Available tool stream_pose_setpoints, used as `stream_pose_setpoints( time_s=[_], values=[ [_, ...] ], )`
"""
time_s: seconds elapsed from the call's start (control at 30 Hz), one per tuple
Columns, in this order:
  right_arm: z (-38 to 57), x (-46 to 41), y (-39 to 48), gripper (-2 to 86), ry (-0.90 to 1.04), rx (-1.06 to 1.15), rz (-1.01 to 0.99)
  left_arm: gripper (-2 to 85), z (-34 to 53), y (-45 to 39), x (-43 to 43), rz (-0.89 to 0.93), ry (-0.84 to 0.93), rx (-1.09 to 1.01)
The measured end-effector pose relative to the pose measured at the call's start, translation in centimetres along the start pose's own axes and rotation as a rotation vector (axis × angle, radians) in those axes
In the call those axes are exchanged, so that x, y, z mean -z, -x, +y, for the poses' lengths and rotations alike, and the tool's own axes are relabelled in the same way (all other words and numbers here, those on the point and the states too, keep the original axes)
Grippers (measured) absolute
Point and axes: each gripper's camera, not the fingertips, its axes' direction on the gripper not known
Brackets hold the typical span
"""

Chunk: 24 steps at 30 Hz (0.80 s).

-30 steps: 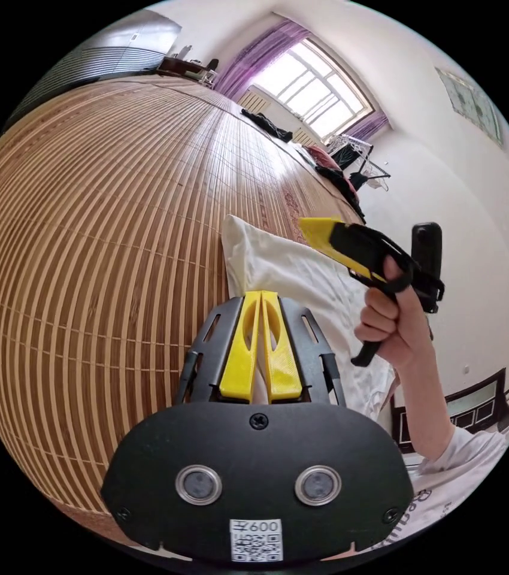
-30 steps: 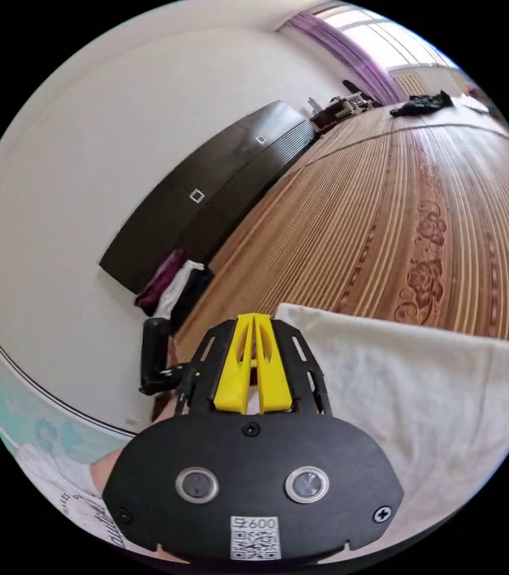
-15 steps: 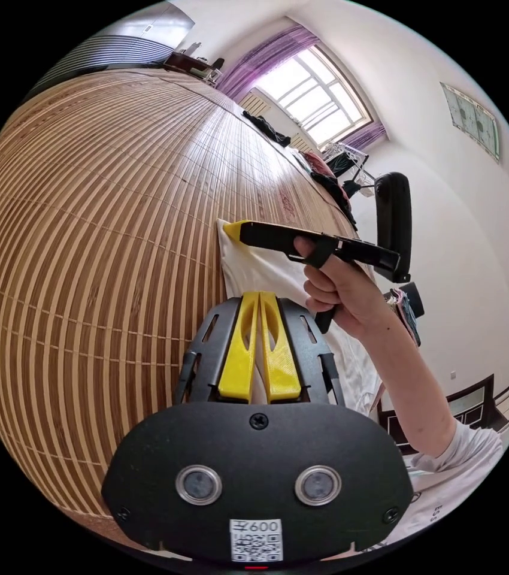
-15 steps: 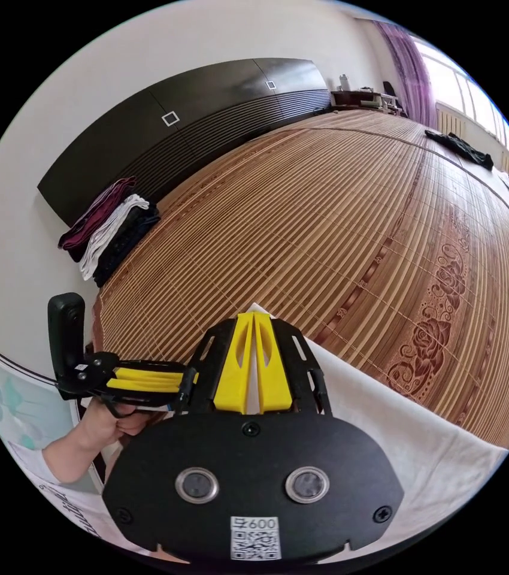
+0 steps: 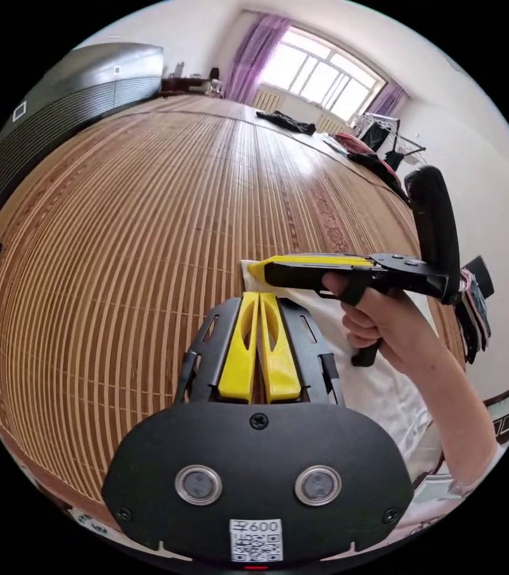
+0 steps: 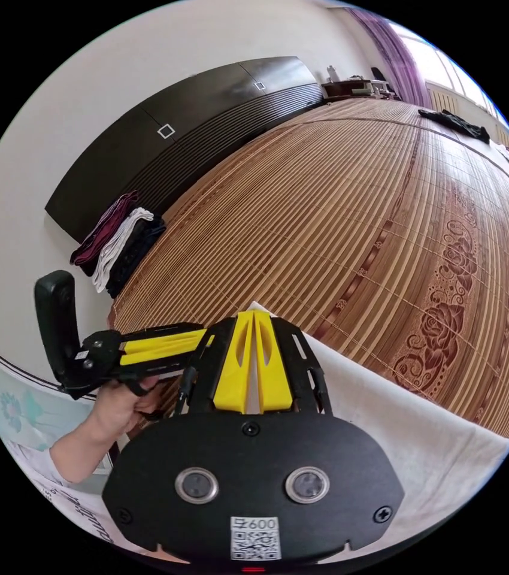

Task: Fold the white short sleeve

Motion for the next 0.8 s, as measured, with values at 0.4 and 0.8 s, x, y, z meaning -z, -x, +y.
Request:
stream_pose_setpoints(
  time_s=[0.4,0.8],
  values=[
    [-2.2,-2.2,3.5,-0.8,0.084,0.032,0.068,0.0,0.6,-1.1,-1.6,0.042,-0.02,0.026],
    [-2.0,-2.3,5.9,-0.8,0.159,0.197,0.017,0.1,2.0,-2.3,-5.0,0.047,-0.025,0.034]
  ],
)
